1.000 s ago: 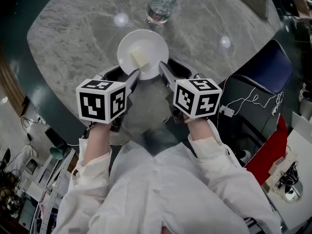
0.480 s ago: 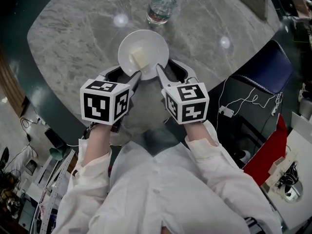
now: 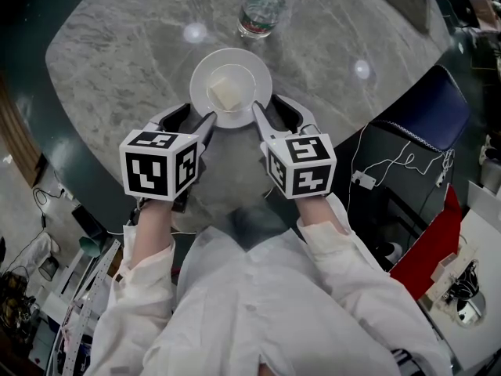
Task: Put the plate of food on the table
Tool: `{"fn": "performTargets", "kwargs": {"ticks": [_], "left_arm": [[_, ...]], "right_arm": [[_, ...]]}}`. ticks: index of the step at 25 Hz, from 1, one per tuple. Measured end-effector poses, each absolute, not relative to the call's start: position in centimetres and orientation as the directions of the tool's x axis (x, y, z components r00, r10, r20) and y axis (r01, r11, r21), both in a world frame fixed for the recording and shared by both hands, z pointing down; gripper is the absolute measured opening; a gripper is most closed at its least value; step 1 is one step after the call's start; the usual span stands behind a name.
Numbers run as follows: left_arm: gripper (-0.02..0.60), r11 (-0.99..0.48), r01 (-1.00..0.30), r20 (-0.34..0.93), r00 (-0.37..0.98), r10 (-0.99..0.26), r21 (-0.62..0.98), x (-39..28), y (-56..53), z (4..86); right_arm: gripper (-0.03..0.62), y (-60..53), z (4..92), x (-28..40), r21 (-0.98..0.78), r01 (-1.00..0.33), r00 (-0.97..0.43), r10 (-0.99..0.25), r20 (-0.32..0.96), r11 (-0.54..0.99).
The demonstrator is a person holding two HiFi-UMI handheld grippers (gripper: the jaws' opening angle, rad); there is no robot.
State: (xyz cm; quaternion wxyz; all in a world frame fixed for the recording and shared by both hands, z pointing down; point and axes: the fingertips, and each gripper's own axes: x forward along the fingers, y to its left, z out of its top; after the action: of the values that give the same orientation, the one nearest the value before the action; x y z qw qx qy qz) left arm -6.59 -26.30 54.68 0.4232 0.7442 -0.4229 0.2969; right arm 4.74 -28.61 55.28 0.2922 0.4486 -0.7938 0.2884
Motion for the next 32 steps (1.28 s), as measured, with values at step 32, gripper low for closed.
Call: {"fn": "performTargets", "kwargs": {"ticks": [32], "left_arm": [[0.124,-0.374,-0.805,0.636,0.593,-0.493,0.461,-4.7,-23.9,45.4]], "right_arm": [[0.138,-26.2,44.3,4.0,-0.348,-0.797,-0.598,-0.568,0.565,0.493]]}}
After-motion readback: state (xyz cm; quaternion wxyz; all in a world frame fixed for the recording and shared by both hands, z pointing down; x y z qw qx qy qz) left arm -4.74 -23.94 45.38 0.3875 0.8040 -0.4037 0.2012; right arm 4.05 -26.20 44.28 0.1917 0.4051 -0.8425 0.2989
